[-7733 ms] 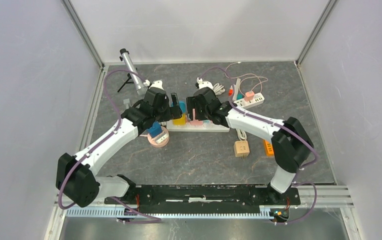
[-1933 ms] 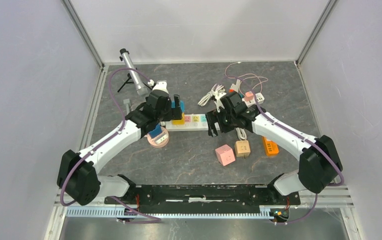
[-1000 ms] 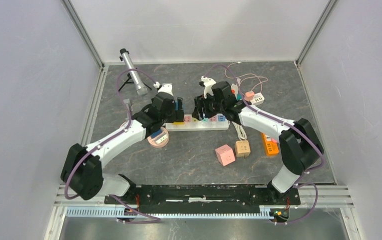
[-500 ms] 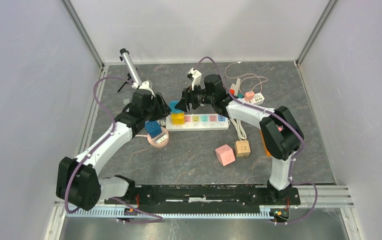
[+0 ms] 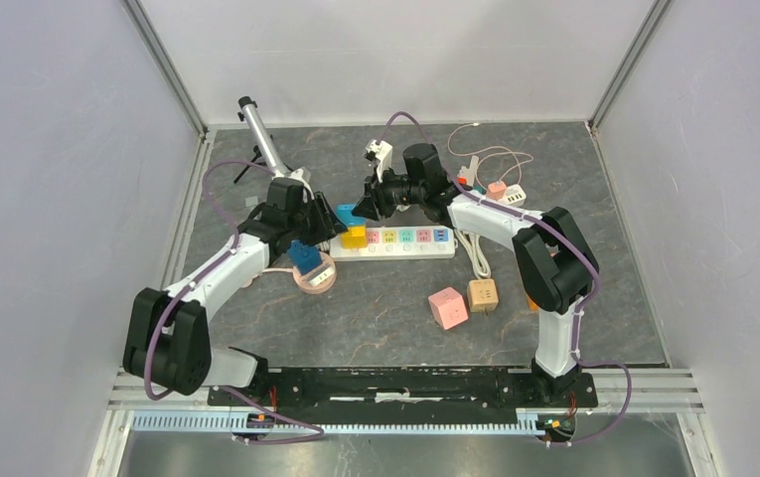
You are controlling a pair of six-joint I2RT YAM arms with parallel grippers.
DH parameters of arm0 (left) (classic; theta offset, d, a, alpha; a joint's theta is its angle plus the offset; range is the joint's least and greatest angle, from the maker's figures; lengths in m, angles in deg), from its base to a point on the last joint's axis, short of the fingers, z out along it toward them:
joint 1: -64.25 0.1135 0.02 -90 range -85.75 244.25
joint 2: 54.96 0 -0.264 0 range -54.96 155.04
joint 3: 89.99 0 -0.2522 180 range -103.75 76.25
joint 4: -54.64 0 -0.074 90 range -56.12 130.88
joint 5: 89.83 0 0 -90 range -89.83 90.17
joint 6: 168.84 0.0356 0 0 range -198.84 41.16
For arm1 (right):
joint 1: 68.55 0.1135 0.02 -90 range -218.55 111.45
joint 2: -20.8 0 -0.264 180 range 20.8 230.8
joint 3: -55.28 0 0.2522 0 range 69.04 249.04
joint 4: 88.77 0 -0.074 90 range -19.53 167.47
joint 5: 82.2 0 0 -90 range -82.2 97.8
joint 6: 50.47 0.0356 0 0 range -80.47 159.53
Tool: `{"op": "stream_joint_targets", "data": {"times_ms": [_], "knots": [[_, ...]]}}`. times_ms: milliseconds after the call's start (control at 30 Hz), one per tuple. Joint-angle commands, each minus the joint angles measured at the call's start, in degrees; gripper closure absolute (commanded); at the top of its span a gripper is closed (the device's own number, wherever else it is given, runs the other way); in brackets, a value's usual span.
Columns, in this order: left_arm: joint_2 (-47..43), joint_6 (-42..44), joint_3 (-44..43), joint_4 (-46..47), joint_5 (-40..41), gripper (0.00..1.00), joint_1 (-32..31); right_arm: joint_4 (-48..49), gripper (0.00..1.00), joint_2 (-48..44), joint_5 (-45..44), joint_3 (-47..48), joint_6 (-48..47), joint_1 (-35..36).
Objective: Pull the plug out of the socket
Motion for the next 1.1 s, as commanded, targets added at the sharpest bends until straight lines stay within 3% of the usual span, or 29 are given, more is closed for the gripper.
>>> {"op": "stream_joint_targets", "data": {"times_ms": [0, 67, 167, 367, 600, 700, 800, 867, 1000, 1067], "knots": [[1.01, -2.38, -0.76, 3.02, -2.69, 0.54, 0.76, -2.08, 0.6, -0.1, 2.89, 2.76, -5.75, 0.56], [1.3, -2.43, -0.71, 3.02, -2.83, 0.56, 0.92, -2.13, 0.53, -0.05, 2.11, 2.76, -6.07, 0.57], [1.57, -2.93, -0.22, 3.34, -2.93, 0.61, 1.03, -1.06, 0.5, 0.39, 2.16, 2.89, -8.03, 0.74], [2.76, -5.33, 1.12, 5.81, -4.07, 0.69, 1.21, 0.69, 0.68, 0.25, 2.0, 2.15, -9.86, 1.66], [3.98, -5.86, 1.87, 5.53, -3.44, 0.72, 1.3, 2.87, 0.87, -0.99, 1.35, -0.79, -11.1, 1.89], [4.31, -5.51, 2.01, 4.75, -2.54, 0.72, 1.3, 4.4, 0.79, -1.4, 0.98, -2.19, -11.25, 2.04], [4.31, -5.42, 2.09, 3.71, -1.69, 0.73, 1.3, 4.71, 0.57, -1.25, 0.3, -2.61, -11.74, 2.16], [4.19, -5.33, 2.12, 2.82, -1.05, 0.73, 1.3, 4.97, 0.5, -0.91, 0.09, -2.56, -12.14, 2.3], [4.35, -5.41, 2.06, 1.77, -0.69, 0.73, 1.3, 5.27, 0.47, 0.61, 0.57, -1.54, -12.19, 2.59], [4.67, -5.42, 1.85, 0.66, -0.4, 0.74, 1.3, 5.64, 0.53, 0.87, 0.88, -1.2, -11.85, 2.68]]}}
